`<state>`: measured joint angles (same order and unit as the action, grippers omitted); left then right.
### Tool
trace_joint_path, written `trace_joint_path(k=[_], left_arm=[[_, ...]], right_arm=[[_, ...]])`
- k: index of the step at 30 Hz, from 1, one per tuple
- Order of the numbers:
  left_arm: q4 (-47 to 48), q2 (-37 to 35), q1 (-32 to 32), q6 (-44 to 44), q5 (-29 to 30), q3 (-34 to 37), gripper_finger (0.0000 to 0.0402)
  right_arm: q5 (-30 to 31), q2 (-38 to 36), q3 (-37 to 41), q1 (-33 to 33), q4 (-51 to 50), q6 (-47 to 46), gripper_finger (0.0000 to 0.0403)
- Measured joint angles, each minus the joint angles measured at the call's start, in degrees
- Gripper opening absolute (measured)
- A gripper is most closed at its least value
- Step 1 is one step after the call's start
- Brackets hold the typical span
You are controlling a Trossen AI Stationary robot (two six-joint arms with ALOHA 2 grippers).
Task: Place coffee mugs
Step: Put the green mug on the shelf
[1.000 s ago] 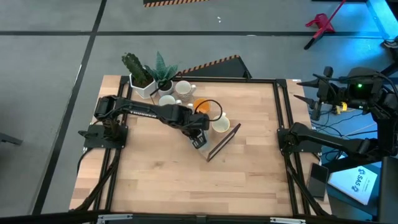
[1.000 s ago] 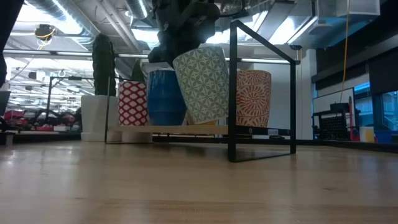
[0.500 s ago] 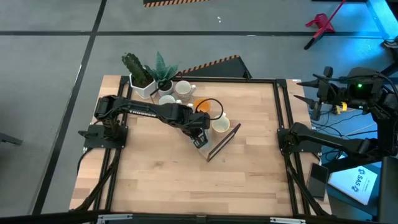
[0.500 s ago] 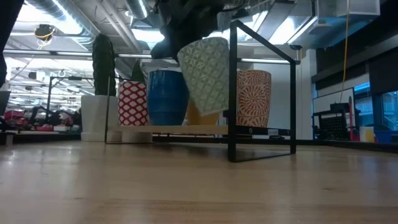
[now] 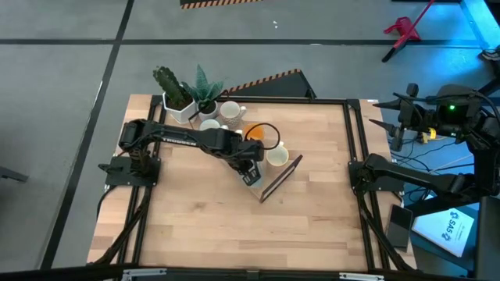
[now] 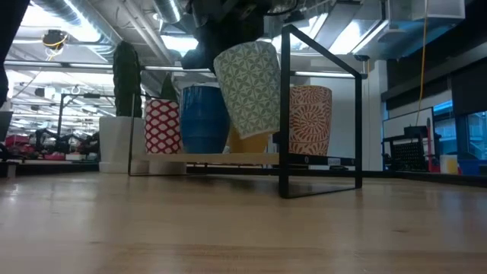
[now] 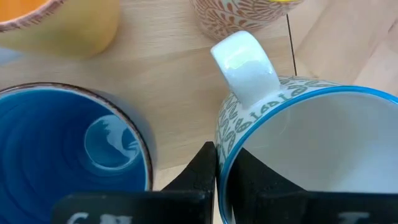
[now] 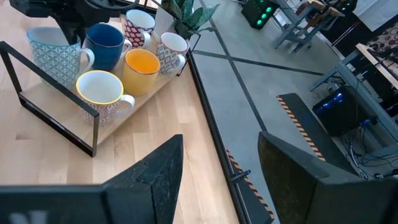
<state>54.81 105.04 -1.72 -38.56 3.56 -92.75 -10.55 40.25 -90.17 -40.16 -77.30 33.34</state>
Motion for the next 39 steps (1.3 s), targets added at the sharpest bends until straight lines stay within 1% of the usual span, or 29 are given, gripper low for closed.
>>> trace_joint_path(k=[7, 10, 13, 19, 20, 24, 29, 36, 39], left_arm=[[0.50, 0.28, 0.24, 0.07, -1.20, -0.98, 0.0016], [2.78, 0.28, 0.69, 0.15, 0.03, -2.43, 0.0016], [5.92, 0.62, 1.47, 1.14, 0.48, -4.59, 0.0016], [6.75, 5.08, 1.94, 3.89, 0.10, -10.95, 0.0016], [7.49, 6.15, 1.89, 4.52, -0.14, -12.40, 0.0016], [16.83, 9.63, 1.56, 5.30, -0.49, -16.20, 0.0016], [15.82, 9.96, 1.22, 5.89, -0.68, -16.87, 0.0016], [15.59, 10.11, 1.84, 5.99, 1.35, -16.70, 0.0016], [15.06, 10.78, 2.21, 6.23, 0.73, -16.70, 0.0016]], right_arm=[[0.00, -0.01, 0.00, 0.02, 0.00, 0.00, 0.0195], [0.00, 0.00, 0.00, 0.00, 0.02, 0.00, 0.0195], [0.00, -0.01, 0.00, 0.02, 0.02, 0.00, 0.0195], [0.00, 0.00, 0.00, 0.02, 0.02, 0.00, 0.0195], [0.00, -0.01, 0.00, 0.00, 0.02, 0.00, 0.0195], [0.00, -0.01, 0.00, 0.01, 0.02, 0.05, 0.0195], [0.00, -0.02, 0.00, 0.00, 0.02, 0.13, 0.0195], [0.00, 0.00, 0.00, 0.02, 0.04, 0.15, 0.0195], [0.00, 0.00, 0.00, 0.01, 0.02, 0.11, 0.0195]])
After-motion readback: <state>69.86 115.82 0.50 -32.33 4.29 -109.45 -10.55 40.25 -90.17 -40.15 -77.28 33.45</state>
